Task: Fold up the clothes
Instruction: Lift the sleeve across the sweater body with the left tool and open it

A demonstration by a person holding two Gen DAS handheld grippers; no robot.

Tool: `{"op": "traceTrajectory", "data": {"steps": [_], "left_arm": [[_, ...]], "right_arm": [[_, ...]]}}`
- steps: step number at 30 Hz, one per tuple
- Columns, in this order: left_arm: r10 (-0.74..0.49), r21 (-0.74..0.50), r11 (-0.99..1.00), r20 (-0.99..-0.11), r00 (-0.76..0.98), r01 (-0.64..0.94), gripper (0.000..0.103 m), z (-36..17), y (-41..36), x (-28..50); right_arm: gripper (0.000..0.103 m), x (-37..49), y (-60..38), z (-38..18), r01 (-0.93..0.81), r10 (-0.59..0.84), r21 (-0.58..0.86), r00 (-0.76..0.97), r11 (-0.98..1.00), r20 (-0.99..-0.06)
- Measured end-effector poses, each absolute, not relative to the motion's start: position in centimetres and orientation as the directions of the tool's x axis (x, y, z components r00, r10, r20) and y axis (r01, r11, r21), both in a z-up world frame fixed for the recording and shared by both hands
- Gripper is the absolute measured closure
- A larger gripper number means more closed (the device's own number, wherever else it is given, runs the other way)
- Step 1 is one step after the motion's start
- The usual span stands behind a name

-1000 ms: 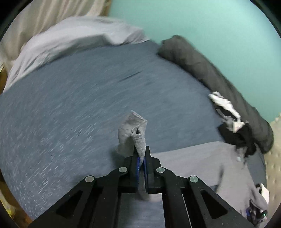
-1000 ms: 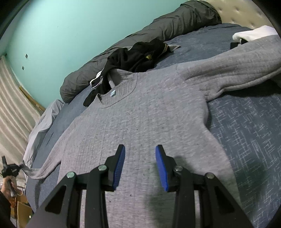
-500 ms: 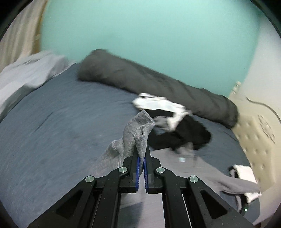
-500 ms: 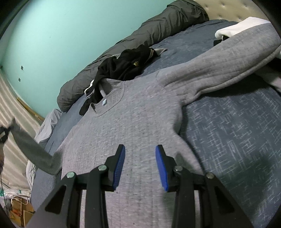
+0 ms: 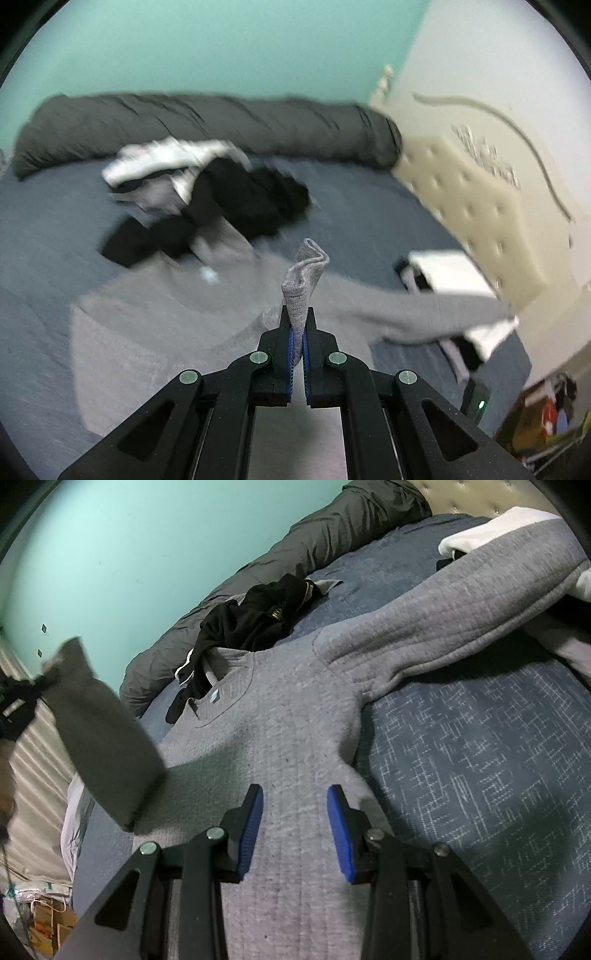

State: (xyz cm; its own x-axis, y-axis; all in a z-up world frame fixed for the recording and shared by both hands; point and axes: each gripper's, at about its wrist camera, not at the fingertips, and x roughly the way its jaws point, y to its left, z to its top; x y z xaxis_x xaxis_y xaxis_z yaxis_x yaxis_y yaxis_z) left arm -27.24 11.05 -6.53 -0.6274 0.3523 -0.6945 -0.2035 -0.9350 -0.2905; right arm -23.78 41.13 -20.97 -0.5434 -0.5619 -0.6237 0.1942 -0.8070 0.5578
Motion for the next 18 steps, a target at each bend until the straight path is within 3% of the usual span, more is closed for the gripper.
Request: {"op": "traceTrajectory", "data": {"steps": [8, 13, 14, 16, 17, 18], "left_arm": [[0.382, -0.302, -0.924, -0.770, -0.511, -0.236, 0.100, -16.0, 18.1, -25.8], [0.338, -0.251, -0.939, -0.805, -0.487, -0.237, 0.099, -19.7, 19.6, -24.9], [0.330, -0.245, -0.941, -0.813, -0.480, -0.233, 0.096, -20.3, 19.7, -24.7], [0.335, -0.257, -0.940, -0.823, -0.459, -0.224, 0.078, -21.4, 19.6, -24.5], [0.348, -0.272, -0.935, -0.826, -0.443, -0.228, 0.059, -21.7, 19.3, -24.3], [0.362, -0.286, -0.930, -0.827, -0.431, -0.233, 0.050, -21.8, 19.1, -24.1]], "right_arm": [[0.067, -24.3, 42.1, -21.4, 0.167, -0.579, 0.592, -0.523, -0.789, -0.625], [0.064, -24.8, 41.8, -22.3, 0.153, -0.624, 0.642, -0.482, -0.751, -0.615], [0.063, -24.9, 41.6, -22.5, 0.151, -0.634, 0.652, -0.472, -0.743, -0.613], [0.062, -25.0, 41.2, -22.9, 0.147, -0.650, 0.667, -0.450, -0.730, -0.612], [0.062, -25.1, 41.1, -23.1, 0.145, -0.658, 0.675, -0.439, -0.723, -0.611], [0.061, -25.2, 40.9, -23.3, 0.144, -0.667, 0.683, -0.431, -0.716, -0.608]]}}
